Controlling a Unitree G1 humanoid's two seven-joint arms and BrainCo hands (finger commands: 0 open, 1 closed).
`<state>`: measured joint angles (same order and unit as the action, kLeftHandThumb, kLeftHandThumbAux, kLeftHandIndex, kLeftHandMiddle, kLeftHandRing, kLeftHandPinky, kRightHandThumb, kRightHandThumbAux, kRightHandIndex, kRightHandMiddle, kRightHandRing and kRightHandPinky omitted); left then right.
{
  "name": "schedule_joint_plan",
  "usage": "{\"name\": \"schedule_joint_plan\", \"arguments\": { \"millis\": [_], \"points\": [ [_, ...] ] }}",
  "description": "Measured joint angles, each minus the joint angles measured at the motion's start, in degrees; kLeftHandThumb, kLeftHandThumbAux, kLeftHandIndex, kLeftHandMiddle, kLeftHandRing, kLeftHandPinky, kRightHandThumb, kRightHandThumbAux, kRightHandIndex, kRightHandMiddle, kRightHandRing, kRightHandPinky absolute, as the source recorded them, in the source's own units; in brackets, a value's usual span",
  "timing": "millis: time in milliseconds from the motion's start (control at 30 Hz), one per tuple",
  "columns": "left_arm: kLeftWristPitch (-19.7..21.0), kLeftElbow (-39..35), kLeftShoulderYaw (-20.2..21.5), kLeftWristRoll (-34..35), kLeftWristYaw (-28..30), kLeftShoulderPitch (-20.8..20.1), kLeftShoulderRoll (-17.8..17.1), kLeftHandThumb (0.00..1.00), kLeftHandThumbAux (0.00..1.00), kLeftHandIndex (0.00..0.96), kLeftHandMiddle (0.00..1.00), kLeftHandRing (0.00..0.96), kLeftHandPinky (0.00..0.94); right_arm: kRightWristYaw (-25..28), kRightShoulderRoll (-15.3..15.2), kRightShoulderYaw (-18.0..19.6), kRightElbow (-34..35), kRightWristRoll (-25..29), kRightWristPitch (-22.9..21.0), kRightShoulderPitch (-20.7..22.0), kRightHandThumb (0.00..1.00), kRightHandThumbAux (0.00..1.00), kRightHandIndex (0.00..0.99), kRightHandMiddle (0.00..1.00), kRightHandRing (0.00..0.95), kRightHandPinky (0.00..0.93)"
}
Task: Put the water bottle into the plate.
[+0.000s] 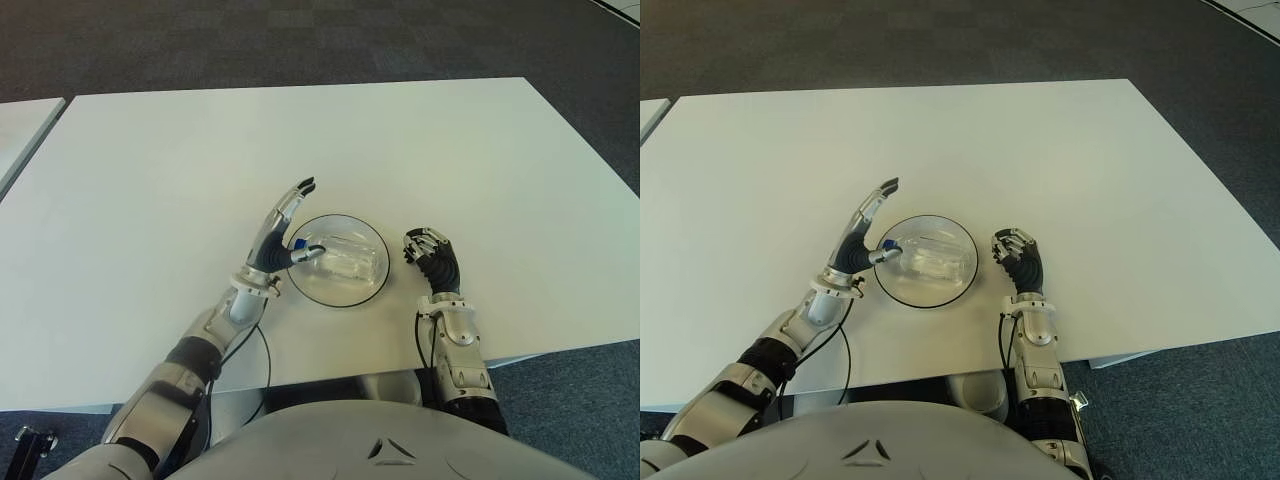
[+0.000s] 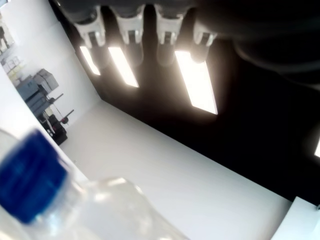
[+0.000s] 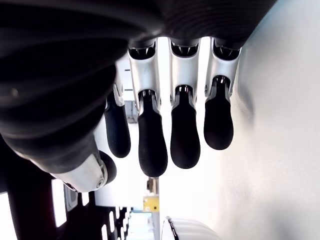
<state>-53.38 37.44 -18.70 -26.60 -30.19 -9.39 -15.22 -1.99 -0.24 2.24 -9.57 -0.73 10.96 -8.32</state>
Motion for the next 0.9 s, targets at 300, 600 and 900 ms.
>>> {"name": "schedule_joint_plan", "arguments": {
  "millis": [300,600,900],
  "points": [
    [-0.48,-8.93,6.4,10.97,4.38,6.25,2.94,0.087,0.295,0.0,0.0,0.0,0.0,-0.13,-0.05,0.0,-0.35,-0.06,0.31,0.13,0.703,0.73,0.437,0.662,0.646,0.636],
    [0.59,-9.74,9.59,15.17,8.46,13.31,5.44,0.089,0.288,0.0,0.0,0.0,0.0,-0.34,-0.17,0.02,-0.85,-0.27,0.69,0.24,0.704,0.729,0.437,0.659,0.645,0.644],
    [2.93,-10.06,12.19,22.97,16.44,13.73,7.25,0.074,0.346,0.0,0.0,0.0,0.015,-0.57,-0.23,-0.03,-0.95,-0.86,0.66,0.25,0.704,0.73,0.437,0.661,0.649,0.643]
  ]
}}
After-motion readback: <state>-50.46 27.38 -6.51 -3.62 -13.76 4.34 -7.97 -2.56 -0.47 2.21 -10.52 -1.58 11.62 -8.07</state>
